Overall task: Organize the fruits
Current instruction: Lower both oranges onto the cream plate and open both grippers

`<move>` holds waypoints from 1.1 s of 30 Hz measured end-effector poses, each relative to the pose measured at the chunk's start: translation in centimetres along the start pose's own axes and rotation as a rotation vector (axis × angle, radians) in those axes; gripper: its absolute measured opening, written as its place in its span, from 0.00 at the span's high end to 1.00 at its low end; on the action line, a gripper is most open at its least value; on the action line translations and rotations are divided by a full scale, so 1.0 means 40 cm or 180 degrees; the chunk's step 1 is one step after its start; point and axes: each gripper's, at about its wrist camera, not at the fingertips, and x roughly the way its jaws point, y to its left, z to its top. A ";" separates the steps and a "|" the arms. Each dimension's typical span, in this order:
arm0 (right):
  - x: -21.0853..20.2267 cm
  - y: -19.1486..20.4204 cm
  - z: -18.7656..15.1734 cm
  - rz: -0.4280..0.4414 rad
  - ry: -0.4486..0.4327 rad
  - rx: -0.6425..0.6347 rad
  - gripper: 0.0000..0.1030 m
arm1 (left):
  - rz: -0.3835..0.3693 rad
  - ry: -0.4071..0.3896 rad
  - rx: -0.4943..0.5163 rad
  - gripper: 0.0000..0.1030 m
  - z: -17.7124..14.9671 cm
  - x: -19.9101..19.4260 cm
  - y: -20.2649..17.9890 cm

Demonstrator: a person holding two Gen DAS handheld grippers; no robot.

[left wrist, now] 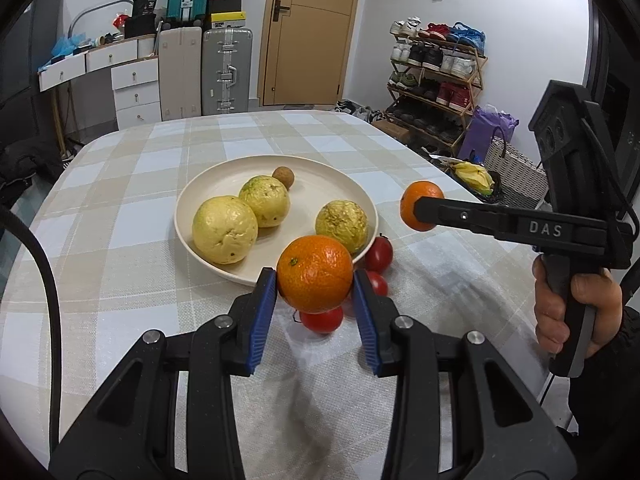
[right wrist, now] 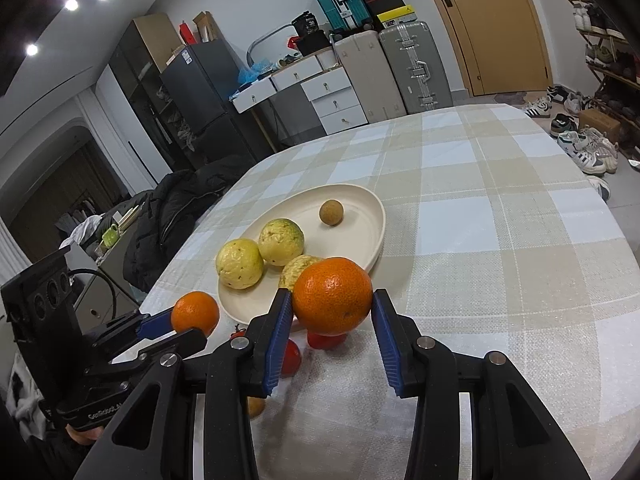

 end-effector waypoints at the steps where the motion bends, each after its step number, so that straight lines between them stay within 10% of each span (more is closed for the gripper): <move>1: -0.001 0.002 0.000 0.0005 -0.0005 -0.0011 0.60 | 0.0011 0.0002 -0.0011 0.66 0.000 0.001 0.003; 33: 0.068 0.027 0.068 -0.0054 0.0030 -0.0103 0.60 | 0.0145 0.0043 -0.0078 0.66 0.062 0.101 0.063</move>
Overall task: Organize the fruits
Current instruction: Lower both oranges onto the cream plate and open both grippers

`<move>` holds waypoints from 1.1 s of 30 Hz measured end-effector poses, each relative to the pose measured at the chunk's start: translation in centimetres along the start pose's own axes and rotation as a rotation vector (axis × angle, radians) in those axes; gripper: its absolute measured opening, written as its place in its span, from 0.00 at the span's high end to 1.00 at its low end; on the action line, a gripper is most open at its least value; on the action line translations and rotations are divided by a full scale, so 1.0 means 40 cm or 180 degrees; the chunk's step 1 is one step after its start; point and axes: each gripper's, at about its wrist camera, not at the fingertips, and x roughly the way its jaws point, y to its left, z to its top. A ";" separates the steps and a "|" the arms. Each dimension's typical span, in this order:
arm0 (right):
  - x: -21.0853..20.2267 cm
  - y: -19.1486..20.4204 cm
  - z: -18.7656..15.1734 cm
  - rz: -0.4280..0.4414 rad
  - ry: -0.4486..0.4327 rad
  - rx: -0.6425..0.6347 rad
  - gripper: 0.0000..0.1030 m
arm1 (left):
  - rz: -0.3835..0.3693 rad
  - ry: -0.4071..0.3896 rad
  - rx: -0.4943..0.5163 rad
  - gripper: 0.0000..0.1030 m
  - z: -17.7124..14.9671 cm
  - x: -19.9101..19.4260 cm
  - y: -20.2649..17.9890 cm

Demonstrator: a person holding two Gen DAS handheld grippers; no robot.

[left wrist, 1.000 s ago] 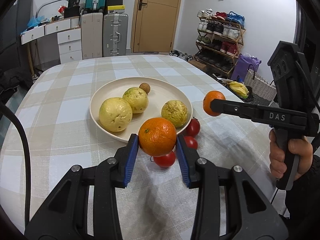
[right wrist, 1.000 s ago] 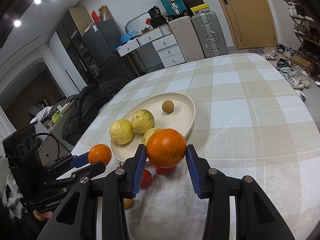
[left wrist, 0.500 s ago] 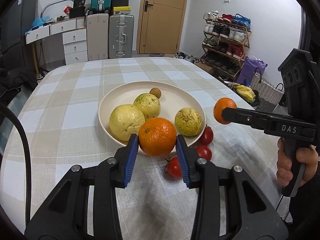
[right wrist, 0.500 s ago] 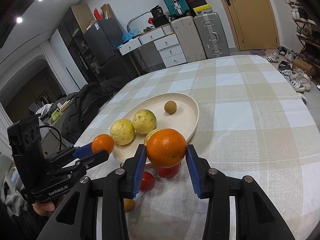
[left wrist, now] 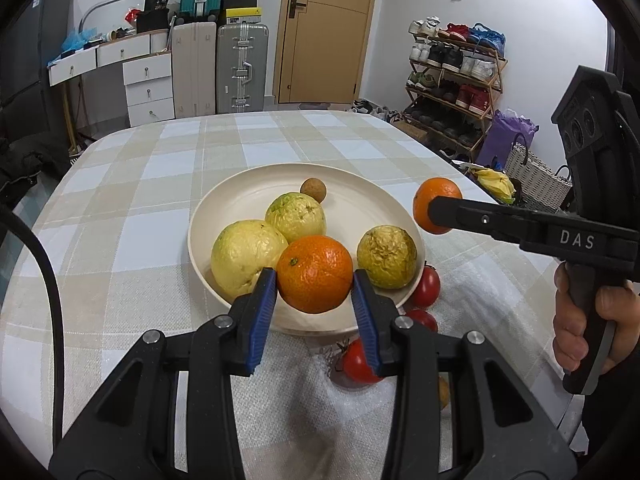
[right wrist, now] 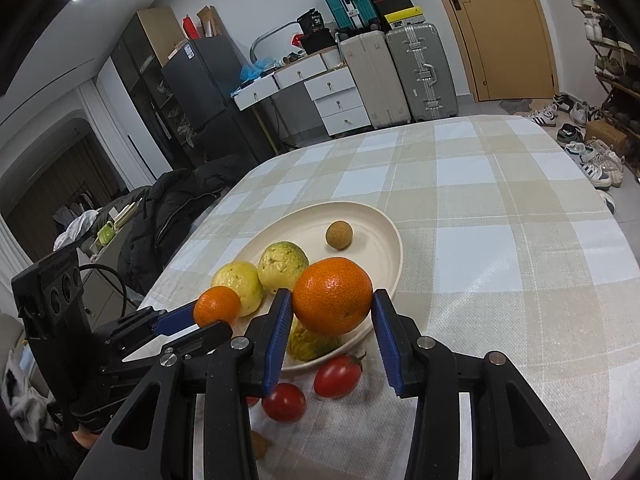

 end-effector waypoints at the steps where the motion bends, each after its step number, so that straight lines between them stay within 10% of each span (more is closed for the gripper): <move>1: 0.006 0.002 0.002 -0.0020 0.0016 -0.0012 0.60 | 0.0003 0.0005 -0.0002 0.66 0.000 0.002 -0.001; 33: 0.086 -0.016 0.035 -0.0099 0.0135 0.0019 0.60 | 0.0152 0.0259 0.0001 0.66 0.028 0.089 0.032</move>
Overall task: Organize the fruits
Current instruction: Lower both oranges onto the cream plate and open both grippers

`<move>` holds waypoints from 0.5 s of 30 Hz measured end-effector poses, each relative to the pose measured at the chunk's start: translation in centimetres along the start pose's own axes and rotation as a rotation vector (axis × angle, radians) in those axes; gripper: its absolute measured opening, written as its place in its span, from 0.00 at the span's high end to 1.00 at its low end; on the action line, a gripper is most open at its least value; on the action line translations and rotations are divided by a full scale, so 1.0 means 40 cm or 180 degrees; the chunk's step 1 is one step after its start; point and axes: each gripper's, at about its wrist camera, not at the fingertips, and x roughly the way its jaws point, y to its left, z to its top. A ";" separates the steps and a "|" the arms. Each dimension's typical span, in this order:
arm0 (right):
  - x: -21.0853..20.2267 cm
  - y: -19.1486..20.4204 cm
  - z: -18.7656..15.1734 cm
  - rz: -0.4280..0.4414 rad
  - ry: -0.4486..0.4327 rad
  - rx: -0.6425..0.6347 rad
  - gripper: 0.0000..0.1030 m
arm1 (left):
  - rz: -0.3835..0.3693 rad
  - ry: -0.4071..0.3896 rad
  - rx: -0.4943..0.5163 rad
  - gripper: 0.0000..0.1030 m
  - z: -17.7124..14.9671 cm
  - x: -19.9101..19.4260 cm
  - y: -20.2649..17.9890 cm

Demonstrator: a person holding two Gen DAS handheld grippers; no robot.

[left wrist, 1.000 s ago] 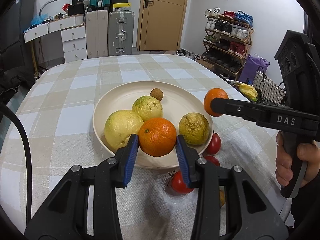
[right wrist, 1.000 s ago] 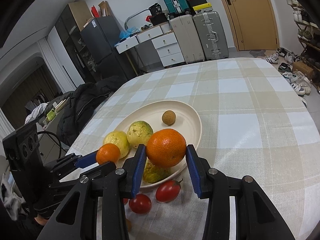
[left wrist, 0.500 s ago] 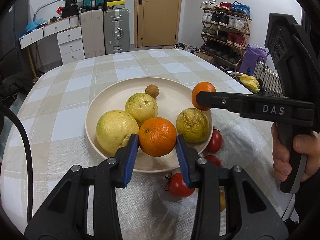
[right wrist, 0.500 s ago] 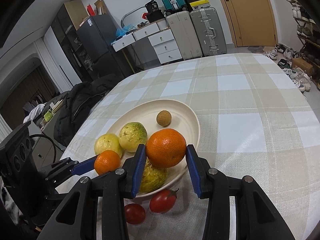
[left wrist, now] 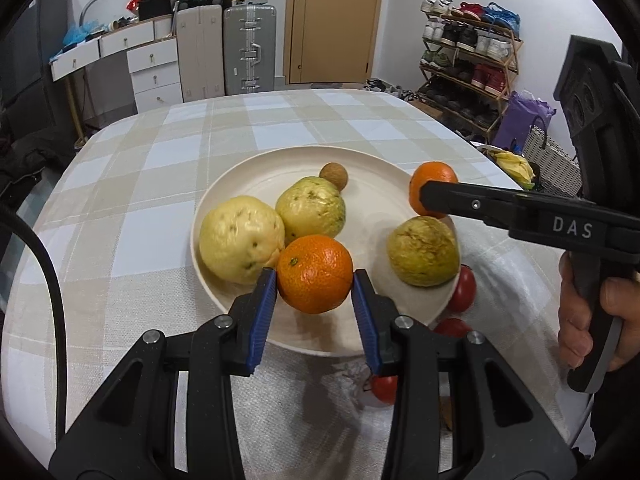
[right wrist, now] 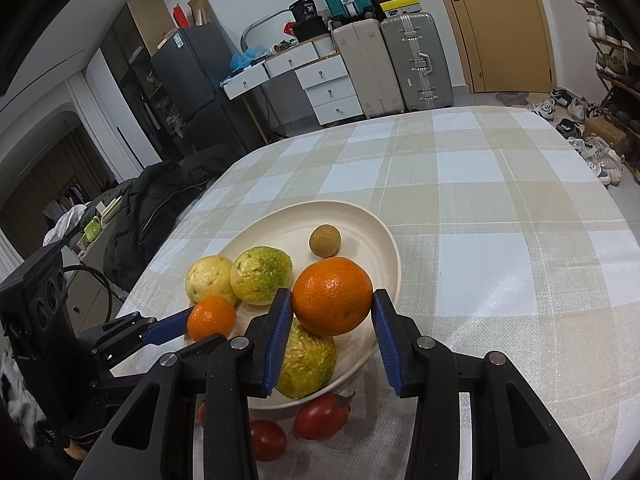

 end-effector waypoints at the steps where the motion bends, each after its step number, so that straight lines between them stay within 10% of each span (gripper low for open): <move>1: 0.002 0.001 0.000 -0.0001 0.0004 0.0000 0.60 | -0.0022 0.0005 -0.0028 0.66 0.001 0.003 0.008; 15: 0.010 -0.024 0.005 -0.0007 0.0057 0.0099 0.59 | 0.0076 -0.0010 0.0005 0.65 0.006 0.010 0.009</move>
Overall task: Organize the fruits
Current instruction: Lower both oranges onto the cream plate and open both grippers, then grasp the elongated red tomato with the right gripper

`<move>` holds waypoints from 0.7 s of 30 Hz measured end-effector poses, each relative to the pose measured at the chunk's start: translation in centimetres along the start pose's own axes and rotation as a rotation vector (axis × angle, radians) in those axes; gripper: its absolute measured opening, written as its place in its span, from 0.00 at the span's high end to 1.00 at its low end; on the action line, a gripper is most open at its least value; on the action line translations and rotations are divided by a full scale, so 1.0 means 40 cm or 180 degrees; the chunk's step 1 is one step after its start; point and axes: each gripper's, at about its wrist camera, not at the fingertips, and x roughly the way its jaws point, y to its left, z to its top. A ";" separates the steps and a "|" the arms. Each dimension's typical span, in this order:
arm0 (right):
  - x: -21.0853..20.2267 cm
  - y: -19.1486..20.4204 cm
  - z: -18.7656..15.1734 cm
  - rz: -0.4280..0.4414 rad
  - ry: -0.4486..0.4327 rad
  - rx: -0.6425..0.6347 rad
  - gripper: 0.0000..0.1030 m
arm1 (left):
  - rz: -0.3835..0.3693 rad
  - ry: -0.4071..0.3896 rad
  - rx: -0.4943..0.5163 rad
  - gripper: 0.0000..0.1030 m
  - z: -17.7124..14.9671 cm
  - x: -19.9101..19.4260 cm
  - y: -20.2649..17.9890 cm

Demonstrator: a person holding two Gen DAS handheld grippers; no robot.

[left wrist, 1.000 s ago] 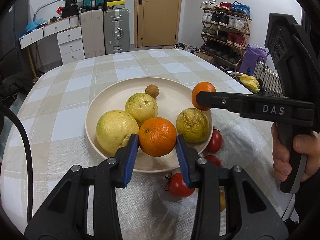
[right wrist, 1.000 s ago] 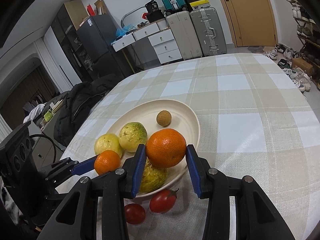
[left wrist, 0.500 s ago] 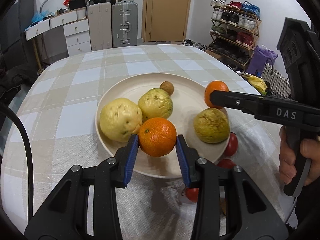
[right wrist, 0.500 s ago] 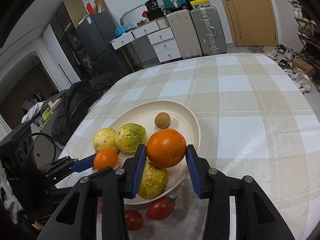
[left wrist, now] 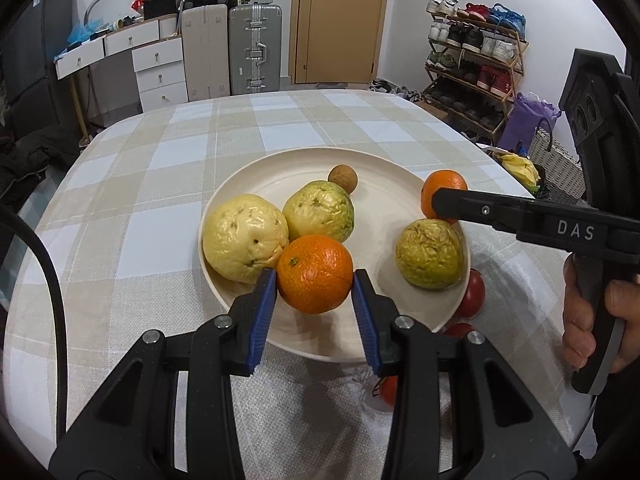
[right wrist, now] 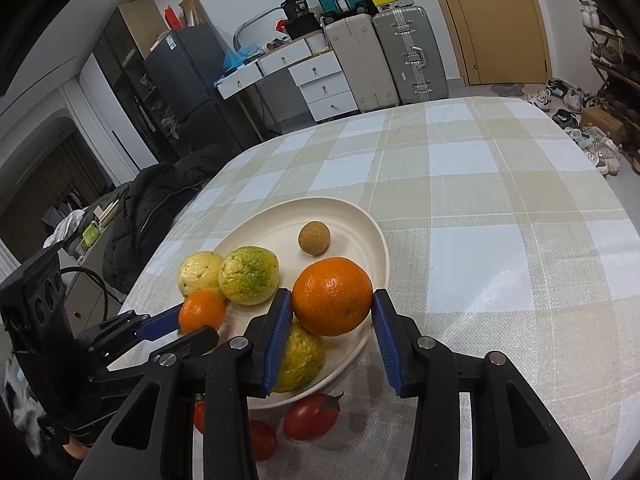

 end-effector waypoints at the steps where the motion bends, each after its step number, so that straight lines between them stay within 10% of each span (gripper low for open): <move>1: 0.000 0.001 0.000 -0.0010 -0.0006 -0.0005 0.58 | 0.0001 0.0004 -0.0001 0.65 -0.001 0.000 -0.001; 12: -0.057 -0.007 -0.011 -0.0170 -0.0218 -0.0077 0.18 | -0.0063 -0.0058 -0.0070 0.64 -0.018 -0.044 0.013; 18: -0.098 -0.014 -0.052 -0.0245 -0.0242 -0.0089 0.02 | 0.0002 -0.0278 -0.0095 0.23 -0.024 -0.112 0.012; 21: -0.114 -0.013 -0.069 -0.0266 -0.0230 -0.0101 0.00 | 0.0028 -0.0361 -0.0102 0.19 -0.029 -0.147 0.007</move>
